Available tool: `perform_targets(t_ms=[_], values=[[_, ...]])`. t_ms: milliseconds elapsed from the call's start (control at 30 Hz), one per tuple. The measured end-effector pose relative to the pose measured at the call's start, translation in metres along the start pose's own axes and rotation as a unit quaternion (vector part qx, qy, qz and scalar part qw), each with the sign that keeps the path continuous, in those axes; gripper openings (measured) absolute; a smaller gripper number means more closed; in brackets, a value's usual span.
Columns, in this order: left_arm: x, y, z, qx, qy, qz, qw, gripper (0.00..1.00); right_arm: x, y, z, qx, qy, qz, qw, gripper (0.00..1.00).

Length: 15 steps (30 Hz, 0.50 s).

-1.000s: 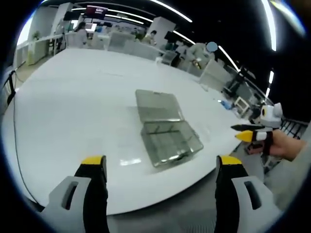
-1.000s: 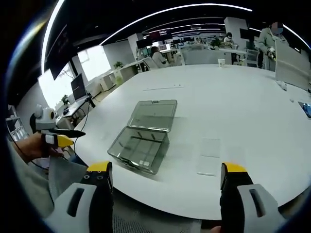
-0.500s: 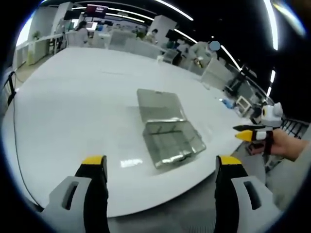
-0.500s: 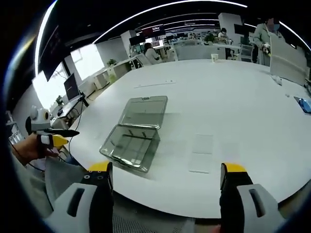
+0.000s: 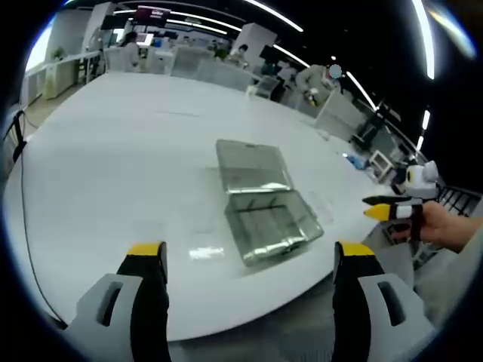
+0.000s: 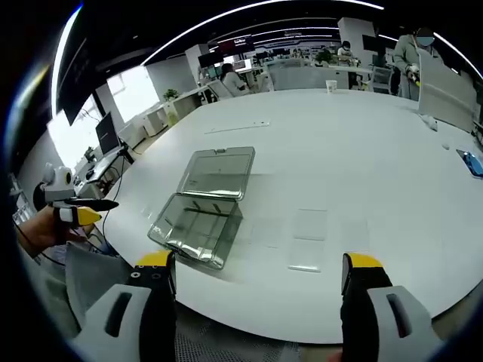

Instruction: Insert the divider into the dual guide fixture by aligning both edges with the guide slots and pushing it downward to the bottom, including one-sided entry, uneven engagement, binding, and posture correction.

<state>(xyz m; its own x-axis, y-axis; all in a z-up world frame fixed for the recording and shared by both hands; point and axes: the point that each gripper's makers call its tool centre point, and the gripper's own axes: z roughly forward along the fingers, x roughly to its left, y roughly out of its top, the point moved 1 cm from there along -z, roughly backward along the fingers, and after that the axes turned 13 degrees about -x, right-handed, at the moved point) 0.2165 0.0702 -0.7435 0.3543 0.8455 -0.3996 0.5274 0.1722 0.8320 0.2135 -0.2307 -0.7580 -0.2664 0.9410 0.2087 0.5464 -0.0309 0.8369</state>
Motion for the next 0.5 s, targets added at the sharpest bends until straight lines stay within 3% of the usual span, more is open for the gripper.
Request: perform_targets(t_ms=[500], values=[[-0.002,0.000,0.005,-0.002,-0.003,-0.001,1.0000,0.88,-0.014,-0.002,0.019,0.023,-0.012,-0.005,0.9997,0.84]])
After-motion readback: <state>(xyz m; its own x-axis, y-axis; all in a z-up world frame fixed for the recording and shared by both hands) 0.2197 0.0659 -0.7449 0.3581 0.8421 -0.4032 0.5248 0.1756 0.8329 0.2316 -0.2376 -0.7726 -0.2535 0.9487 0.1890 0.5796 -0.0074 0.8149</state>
